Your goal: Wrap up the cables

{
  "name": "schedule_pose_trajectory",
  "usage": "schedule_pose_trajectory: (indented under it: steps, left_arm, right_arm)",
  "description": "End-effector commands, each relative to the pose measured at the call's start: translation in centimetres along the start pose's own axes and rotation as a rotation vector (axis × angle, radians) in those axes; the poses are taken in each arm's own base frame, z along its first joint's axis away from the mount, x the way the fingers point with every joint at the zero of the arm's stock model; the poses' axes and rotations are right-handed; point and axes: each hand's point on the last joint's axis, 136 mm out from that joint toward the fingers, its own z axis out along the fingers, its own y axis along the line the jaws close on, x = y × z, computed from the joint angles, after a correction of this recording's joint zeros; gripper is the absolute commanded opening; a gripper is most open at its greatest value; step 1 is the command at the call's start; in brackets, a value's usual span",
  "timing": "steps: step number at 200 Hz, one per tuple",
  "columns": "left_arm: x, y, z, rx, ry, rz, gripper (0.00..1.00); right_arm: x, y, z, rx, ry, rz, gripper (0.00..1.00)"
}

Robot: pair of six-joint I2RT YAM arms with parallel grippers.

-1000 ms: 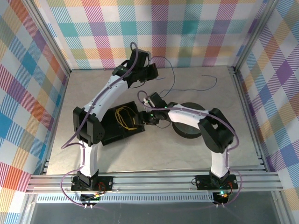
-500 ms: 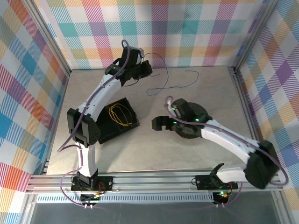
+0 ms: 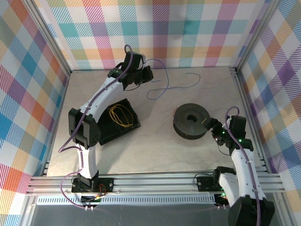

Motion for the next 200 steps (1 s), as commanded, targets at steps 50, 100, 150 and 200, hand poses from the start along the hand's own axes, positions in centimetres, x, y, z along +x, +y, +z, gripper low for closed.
schedule_pose_trajectory:
  steps: [50, 100, 150, 200]
  left_arm:
    - [-0.8, -1.5, -2.2, 0.039, -0.046, 0.002, 0.0]
    - [-0.4, -1.7, -1.6, 0.051, -0.036, -0.007, 0.0]
    - [-0.1, -2.0, -1.6, 0.052, -0.031, -0.006, 0.0]
    - [-0.3, -1.9, -2.2, 0.041, -0.042, 0.002, 0.0]
  right_arm:
    - [-1.2, 3.2, 3.5, -0.336, 0.136, 0.114, 0.66]
    - [-1.5, 3.0, 5.2, -0.371, 0.165, 0.13, 0.58]
    - [-1.5, 2.8, 7.5, -0.404, 0.211, 0.124, 0.44]
    - [-1.0, 6.8, 5.2, -0.409, 0.19, -0.031, 0.02]
